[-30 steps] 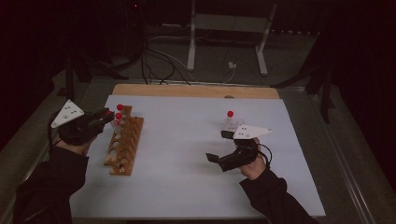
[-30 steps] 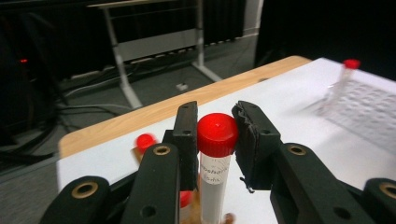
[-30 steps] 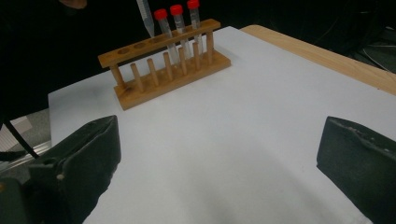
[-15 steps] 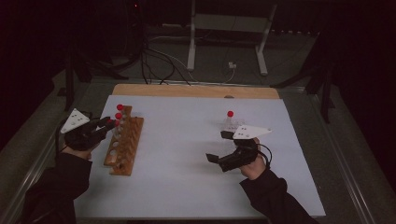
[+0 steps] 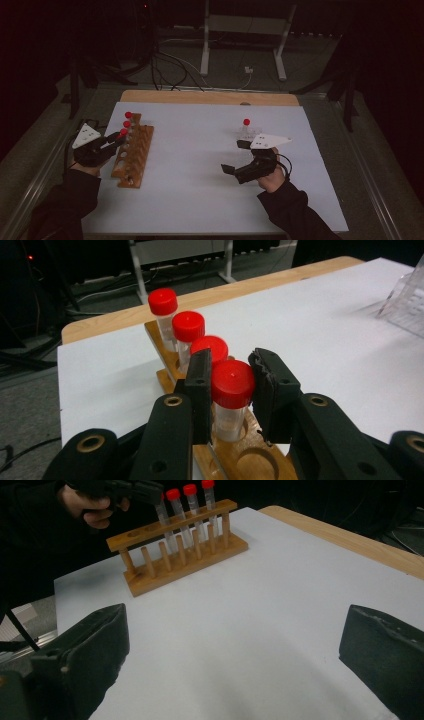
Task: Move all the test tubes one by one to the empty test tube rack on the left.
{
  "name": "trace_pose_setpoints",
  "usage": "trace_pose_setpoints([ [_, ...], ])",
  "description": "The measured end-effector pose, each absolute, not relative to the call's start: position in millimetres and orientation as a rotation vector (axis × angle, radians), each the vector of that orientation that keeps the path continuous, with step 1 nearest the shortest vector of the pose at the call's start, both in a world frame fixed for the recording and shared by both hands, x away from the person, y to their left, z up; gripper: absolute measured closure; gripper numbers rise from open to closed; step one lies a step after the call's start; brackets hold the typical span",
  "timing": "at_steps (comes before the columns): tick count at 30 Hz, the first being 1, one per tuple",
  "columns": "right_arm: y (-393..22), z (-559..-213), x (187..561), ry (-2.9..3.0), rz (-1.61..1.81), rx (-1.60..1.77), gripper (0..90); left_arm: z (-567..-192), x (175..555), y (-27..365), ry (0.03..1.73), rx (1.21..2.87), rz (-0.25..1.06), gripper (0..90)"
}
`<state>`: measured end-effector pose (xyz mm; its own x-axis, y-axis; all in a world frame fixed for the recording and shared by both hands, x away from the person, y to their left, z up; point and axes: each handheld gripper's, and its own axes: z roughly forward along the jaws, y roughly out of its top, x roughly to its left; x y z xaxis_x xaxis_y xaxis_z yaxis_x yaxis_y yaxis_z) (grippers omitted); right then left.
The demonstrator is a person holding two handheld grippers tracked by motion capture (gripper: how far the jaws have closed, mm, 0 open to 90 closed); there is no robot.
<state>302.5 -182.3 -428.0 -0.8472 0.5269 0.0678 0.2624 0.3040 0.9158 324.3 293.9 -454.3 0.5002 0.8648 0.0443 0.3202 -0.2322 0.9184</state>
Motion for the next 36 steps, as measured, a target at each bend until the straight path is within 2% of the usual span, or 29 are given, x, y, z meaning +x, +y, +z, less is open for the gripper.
trace_pose_setpoints([
  [8, -182.7, -427.7, 302.8, 2.329, 1.567, 0.719, 0.0, -453.1, 324.1, 294.2, 0.993, 1.796, 0.691, 69.1],
  [18, -189.7, -422.2, 304.4, 2.292, 1.564, 0.719, 0.0, -440.3, 310.5, 288.6, 0.95, 1.779, 0.605, 19.3],
  [22, -195.3, -418.6, 308.0, 2.263, 1.545, 0.729, 0.0, -432.8, 304.4, 281.1, 0.91, 1.781, 0.574, 8.9],
  [26, -202.2, -416.3, 314.2, 2.234, 1.526, 0.743, 0.0, -426.0, 299.0, 271.4, 0.856, 1.789, 0.53, 3.0],
  [36, -221.4, -415.5, 333.3, 2.212, 1.484, 0.795, 0.0, -418.9, 289.2, 242.1, 0.717, 1.832, 0.46, 1.8],
])
